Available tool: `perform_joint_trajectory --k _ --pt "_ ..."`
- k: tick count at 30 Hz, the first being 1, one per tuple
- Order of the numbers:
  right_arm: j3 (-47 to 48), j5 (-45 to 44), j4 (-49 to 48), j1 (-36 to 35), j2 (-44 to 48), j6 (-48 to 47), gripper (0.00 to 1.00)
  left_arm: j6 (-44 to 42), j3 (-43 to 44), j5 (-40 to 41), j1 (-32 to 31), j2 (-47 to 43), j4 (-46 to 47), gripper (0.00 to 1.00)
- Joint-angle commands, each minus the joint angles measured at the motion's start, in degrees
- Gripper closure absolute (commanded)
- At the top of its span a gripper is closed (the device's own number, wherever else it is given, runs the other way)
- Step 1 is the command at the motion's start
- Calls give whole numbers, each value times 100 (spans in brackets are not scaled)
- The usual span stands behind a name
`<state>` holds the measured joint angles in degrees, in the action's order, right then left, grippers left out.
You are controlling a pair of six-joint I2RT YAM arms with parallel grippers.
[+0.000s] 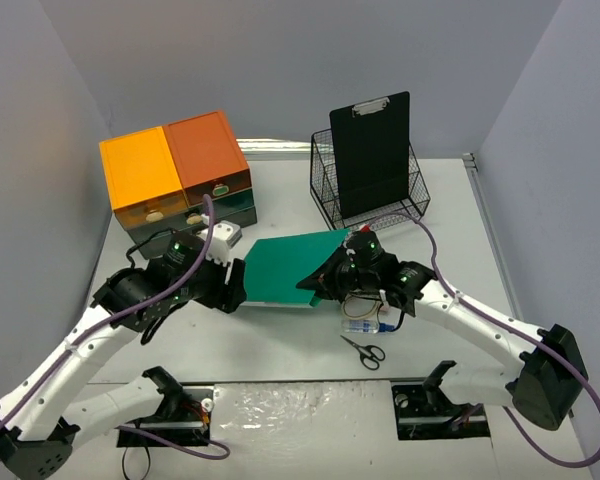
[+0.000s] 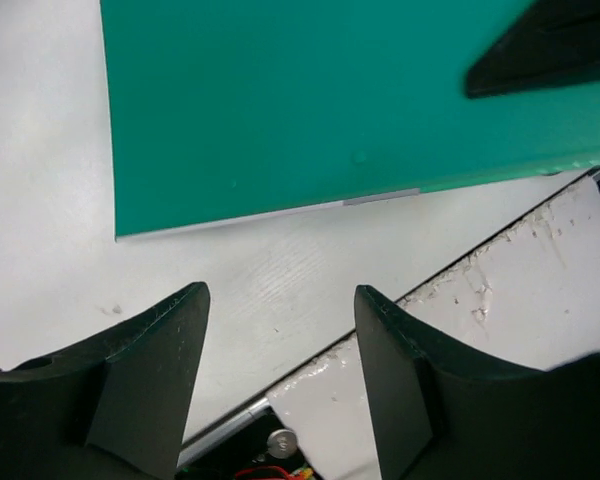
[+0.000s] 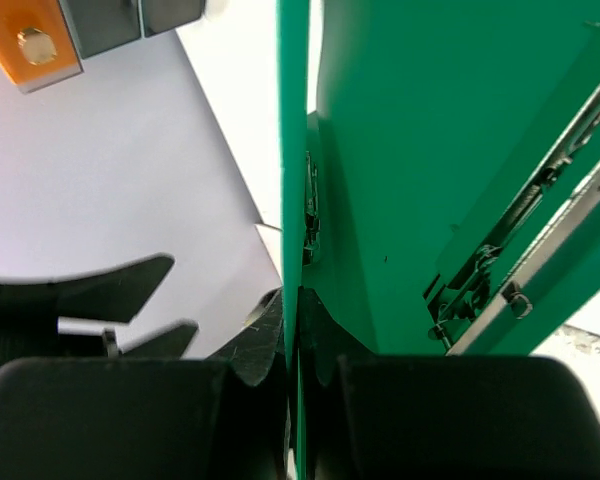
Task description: Organize the desk
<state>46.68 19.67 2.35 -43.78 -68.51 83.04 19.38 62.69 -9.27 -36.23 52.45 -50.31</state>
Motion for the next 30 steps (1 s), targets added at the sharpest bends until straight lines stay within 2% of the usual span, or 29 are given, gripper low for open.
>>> perform_joint_trajectory --k 1,10,18,24,30 --pt "470 361 178 179 25 199 100 -799 605 1178 -841 130 218 43" --pt "1134 546 535 426 -384 186 100 -1673 211 1611 -1520 246 968 43" --pt "1867 915 846 890 -792 97 100 -2173 -207 2593 -2621 343 1360 43" --pt "2213 1057 1004 1038 -1006 37 100 -2509 -380 3115 -3118 301 1708 40" --pt "2351 1146 1129 1024 -1010 98 100 -3322 -720 3943 -3258 502 2908 37"
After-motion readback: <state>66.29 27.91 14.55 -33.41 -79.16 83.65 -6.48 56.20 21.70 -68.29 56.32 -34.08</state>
